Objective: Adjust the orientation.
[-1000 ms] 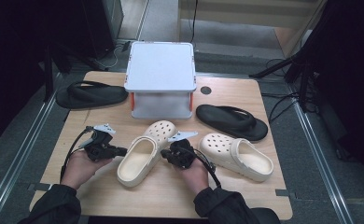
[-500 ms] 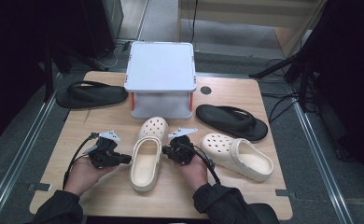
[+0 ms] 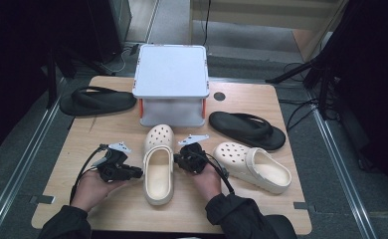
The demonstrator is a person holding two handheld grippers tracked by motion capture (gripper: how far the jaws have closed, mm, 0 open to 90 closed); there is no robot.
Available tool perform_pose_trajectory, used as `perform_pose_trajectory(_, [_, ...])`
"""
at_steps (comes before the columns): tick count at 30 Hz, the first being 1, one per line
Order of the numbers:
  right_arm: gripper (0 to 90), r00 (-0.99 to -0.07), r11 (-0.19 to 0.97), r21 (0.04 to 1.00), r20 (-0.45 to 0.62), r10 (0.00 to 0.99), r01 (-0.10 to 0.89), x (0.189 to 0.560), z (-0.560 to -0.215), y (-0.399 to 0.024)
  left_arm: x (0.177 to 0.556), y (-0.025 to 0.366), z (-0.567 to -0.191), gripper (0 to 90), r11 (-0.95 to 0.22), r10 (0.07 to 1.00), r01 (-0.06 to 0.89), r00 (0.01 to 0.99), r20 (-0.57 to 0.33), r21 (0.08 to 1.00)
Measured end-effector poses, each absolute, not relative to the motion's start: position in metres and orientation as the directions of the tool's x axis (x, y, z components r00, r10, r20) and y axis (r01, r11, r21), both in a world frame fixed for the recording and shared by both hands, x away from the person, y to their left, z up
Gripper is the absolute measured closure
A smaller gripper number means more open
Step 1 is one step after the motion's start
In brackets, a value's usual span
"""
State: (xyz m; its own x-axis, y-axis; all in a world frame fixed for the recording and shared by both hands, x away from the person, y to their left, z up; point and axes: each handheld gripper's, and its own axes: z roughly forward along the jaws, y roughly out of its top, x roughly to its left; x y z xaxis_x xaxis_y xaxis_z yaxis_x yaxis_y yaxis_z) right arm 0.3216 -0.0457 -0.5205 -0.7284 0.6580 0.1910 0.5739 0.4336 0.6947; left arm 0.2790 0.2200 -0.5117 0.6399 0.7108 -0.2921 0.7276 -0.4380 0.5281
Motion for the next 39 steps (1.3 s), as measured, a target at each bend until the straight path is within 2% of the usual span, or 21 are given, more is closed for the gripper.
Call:
perform_pose_trajectory(3, [83.1,-0.726,0.416,0.704,0.206,0.656,0.575,0.322,-0.517,-0.05,0.28,0.227,-0.509,59.4,-0.403,0.729,0.725,0.623,-0.283,0.558])
perform_pose_trajectory(10, [73.4,-0.731,0.39,0.729,0.217,0.647,0.562,0.317,-0.505,-0.06,0.286,0.237,-0.504,47.2,-0.366,0.74,0.726,0.606,-0.29,0.582])
perform_pose_trajectory(16, [63.2,-0.752,0.396,0.742,0.216,0.622,0.54,0.312,-0.499,-0.074,0.292,0.24,-0.502,45.5,-0.366,0.74,0.722,0.608,-0.287,0.587])
perform_pose_trajectory(20, [59.7,-0.771,0.402,0.751,0.217,0.599,0.524,0.308,-0.495,-0.084,0.296,0.24,-0.501,45.0,-0.362,0.744,0.719,0.607,-0.281,0.593])
perform_pose_trajectory(31, [58.8,-0.78,0.393,0.758,0.235,0.58,0.521,0.283,-0.483,-0.108,0.305,0.242,-0.496,43.7,-0.347,0.75,0.712,0.601,-0.275,0.61])
perform_pose_trajectory(39, [58.4,-0.756,0.367,0.762,0.236,0.61,0.534,0.27,-0.474,-0.135,0.309,0.242,-0.495,42.4,-0.34,0.75,0.709,0.601,-0.277,0.618])
